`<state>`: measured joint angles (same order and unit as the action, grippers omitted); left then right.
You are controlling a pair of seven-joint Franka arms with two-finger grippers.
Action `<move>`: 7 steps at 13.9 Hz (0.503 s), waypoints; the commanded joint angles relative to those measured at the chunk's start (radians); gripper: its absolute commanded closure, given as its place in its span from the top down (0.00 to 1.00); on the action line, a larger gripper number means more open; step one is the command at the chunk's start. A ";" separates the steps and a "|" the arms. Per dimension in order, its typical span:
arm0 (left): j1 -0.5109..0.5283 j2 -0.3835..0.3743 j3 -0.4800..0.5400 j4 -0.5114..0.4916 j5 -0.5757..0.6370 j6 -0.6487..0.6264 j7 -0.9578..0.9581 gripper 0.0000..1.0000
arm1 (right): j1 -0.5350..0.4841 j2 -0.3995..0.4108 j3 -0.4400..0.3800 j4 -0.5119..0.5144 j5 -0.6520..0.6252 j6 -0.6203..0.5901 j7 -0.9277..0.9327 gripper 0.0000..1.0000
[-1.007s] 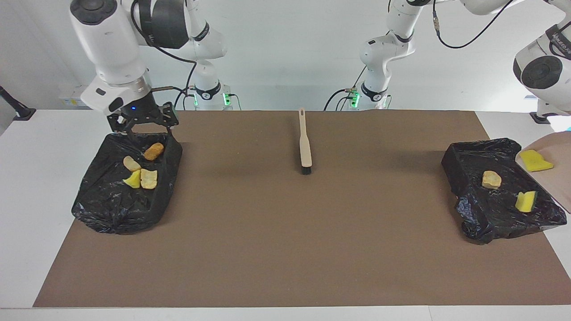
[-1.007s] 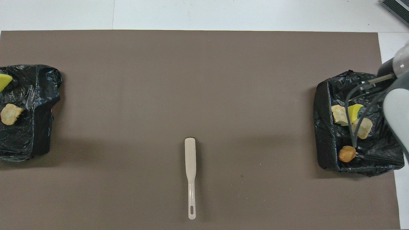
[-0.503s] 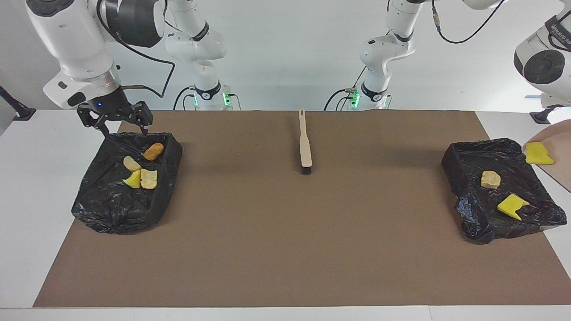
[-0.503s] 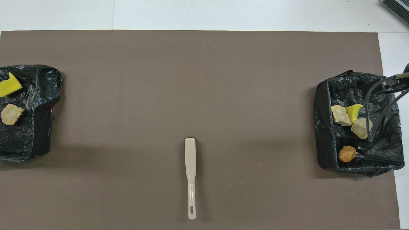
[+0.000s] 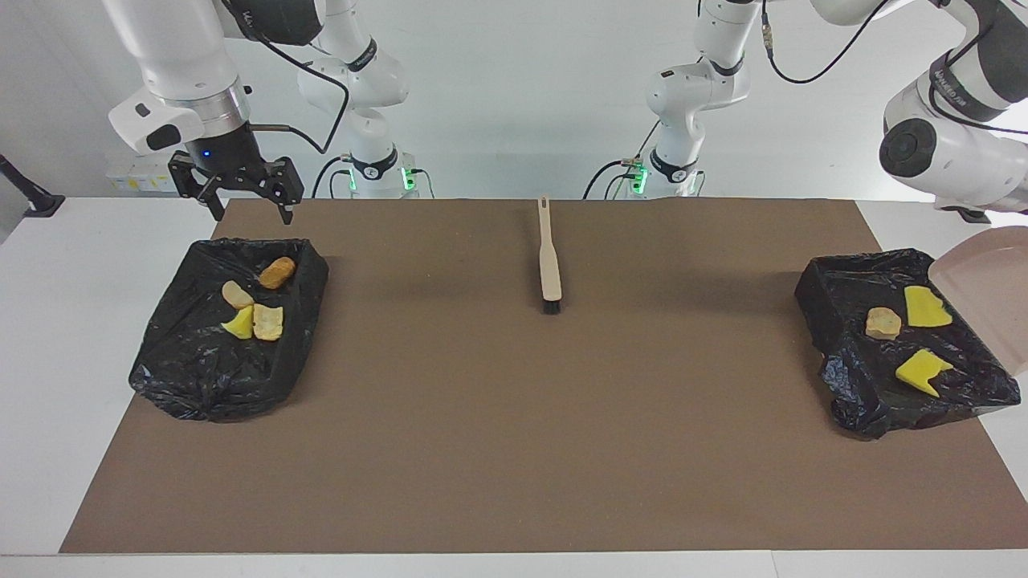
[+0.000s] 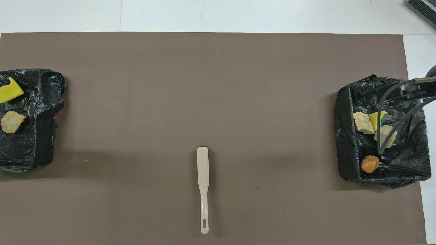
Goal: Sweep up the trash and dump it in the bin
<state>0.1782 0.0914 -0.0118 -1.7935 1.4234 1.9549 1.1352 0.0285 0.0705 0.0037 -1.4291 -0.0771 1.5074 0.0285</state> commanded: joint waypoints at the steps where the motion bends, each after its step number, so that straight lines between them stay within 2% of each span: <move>1: 0.007 -0.009 0.010 -0.053 0.055 0.036 -0.069 0.00 | -0.010 -0.049 0.002 -0.075 0.036 0.019 0.024 1.00; 4: 0.001 -0.010 0.007 -0.029 0.039 0.033 -0.060 0.00 | -0.021 -0.089 0.002 -0.146 0.110 0.075 0.077 1.00; 7: -0.009 -0.022 0.006 -0.003 -0.015 0.026 -0.032 0.00 | -0.022 -0.097 0.001 -0.160 0.106 0.094 0.077 1.00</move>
<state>0.1771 0.0895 -0.0103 -1.8104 1.4408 1.9698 1.0826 0.0188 0.0114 0.0002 -1.5373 0.0138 1.5688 0.0918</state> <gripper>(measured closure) 0.687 0.000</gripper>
